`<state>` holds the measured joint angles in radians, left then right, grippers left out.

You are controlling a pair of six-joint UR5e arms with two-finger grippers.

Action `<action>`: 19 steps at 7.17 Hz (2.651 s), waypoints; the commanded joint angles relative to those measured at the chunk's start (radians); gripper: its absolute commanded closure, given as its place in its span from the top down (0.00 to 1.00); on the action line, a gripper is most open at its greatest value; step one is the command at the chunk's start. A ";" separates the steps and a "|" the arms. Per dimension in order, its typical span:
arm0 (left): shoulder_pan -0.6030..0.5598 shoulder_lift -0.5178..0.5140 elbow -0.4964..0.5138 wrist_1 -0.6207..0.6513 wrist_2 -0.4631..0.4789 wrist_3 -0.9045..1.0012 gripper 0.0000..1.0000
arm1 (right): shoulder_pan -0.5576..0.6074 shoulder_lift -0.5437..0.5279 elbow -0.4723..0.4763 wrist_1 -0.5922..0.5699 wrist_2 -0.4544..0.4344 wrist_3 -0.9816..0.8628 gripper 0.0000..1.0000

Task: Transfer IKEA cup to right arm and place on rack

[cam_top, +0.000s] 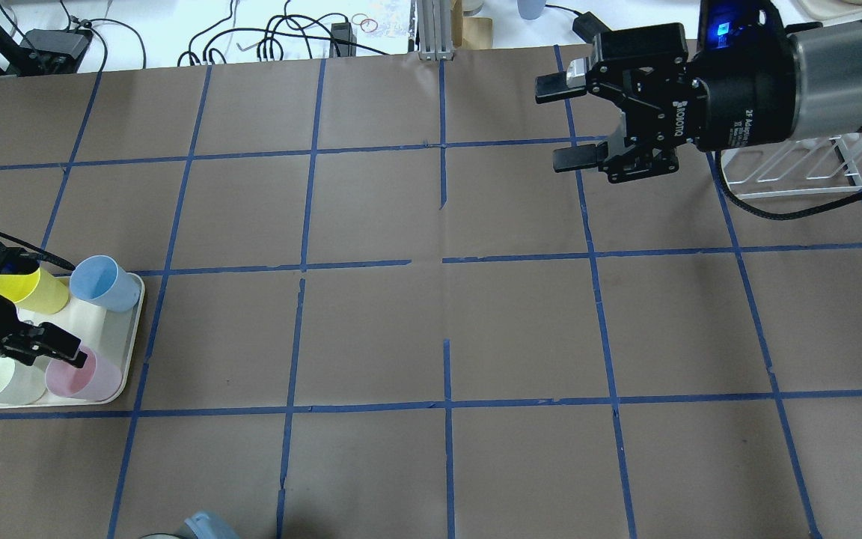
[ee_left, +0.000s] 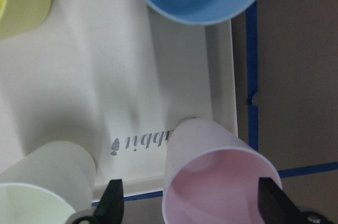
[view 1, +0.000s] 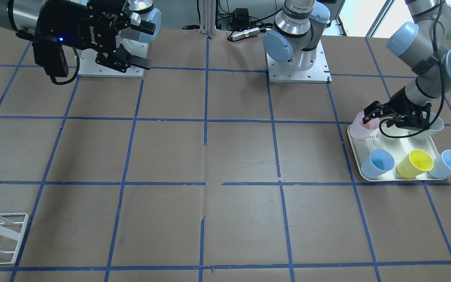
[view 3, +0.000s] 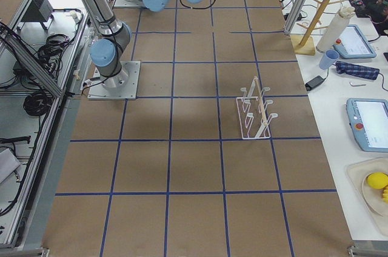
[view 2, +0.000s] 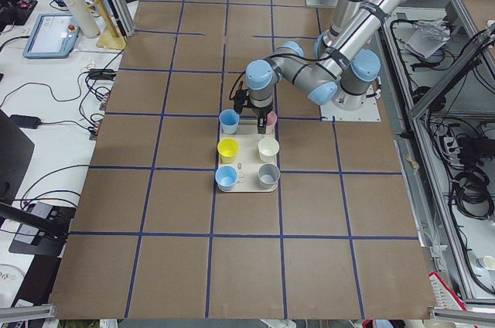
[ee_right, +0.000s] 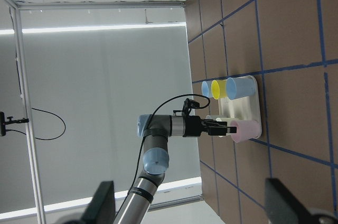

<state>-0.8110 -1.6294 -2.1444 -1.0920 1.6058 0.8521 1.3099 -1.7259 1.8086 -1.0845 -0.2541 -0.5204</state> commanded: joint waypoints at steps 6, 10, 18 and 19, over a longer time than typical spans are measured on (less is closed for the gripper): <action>0.004 -0.017 -0.003 0.007 0.016 -0.010 0.16 | 0.049 0.000 0.018 0.112 0.195 -0.013 1.00; 0.004 -0.009 0.006 0.012 0.016 -0.013 0.00 | 0.066 -0.003 0.032 0.114 0.214 -0.162 1.00; -0.150 0.163 0.228 -0.410 -0.206 -0.097 0.00 | 0.080 0.003 0.034 0.206 0.259 -0.191 1.00; -0.221 0.174 0.286 -0.557 -0.296 -0.097 0.00 | 0.080 0.005 0.034 0.207 0.260 -0.190 1.00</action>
<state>-0.9582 -1.4734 -1.9263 -1.4881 1.4143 0.7625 1.3897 -1.7223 1.8423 -0.8803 0.0020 -0.7114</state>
